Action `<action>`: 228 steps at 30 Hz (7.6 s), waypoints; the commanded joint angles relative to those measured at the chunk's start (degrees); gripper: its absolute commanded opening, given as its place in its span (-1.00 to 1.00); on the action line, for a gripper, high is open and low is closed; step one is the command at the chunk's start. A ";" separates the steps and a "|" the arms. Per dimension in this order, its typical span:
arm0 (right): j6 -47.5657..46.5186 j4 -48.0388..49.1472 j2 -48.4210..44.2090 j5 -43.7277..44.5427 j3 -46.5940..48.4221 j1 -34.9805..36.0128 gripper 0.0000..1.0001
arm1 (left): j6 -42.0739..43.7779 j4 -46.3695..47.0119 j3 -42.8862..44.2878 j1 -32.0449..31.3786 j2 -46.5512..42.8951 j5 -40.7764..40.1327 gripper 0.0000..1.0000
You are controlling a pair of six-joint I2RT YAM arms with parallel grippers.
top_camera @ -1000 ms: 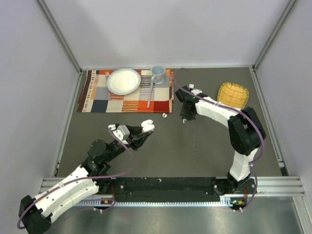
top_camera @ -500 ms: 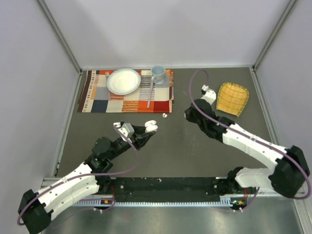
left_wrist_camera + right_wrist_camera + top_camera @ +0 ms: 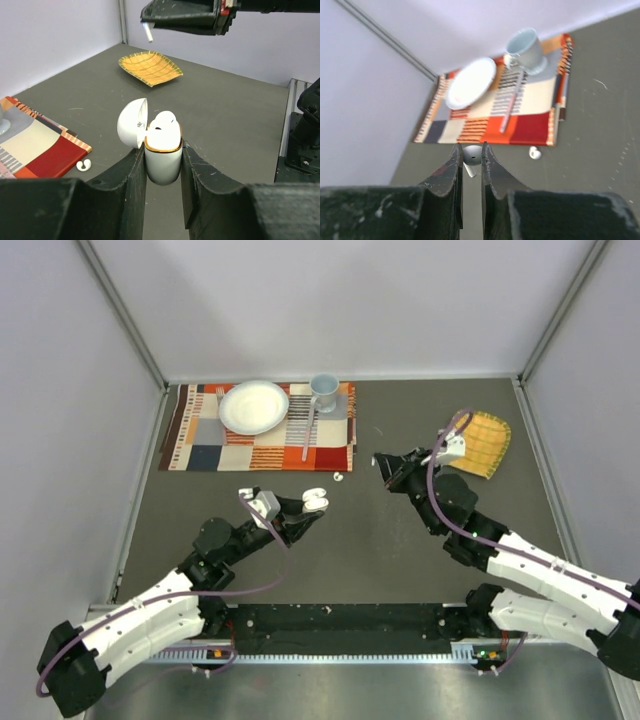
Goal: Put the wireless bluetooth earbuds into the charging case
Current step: Insert the left earbud into the left side groove of the charging case, then close the charging case with the earbuds.
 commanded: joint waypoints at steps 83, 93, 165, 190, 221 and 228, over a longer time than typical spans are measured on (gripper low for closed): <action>-7.22 42.28 15.61 -7.15 -3.58 21.17 -1.00 | 0.01 11.45 0.60 0.04 -0.58 -1.22 -1.00; -10.30 36.49 14.73 -5.57 -3.41 22.31 -1.00 | 0.01 12.77 0.43 0.04 -1.55 -3.95 -1.00; 0.51 -14.81 0.92 15.60 11.26 19.24 0.98 | -0.17 7.85 2.00 0.04 -0.32 -4.65 -1.00; 10.36 -40.25 13.94 -20.93 31.92 -6.60 0.98 | 0.10 4.51 2.71 0.04 -2.69 0.27 -1.00; 1.39 -37.87 25.19 -36.50 35.63 -3.71 0.98 | -1.66 6.44 6.66 -0.05 5.04 9.94 -1.00; 4.02 -37.17 21.07 -32.65 26.76 0.95 0.98 | -2.01 7.50 8.16 -0.05 8.99 9.15 -1.00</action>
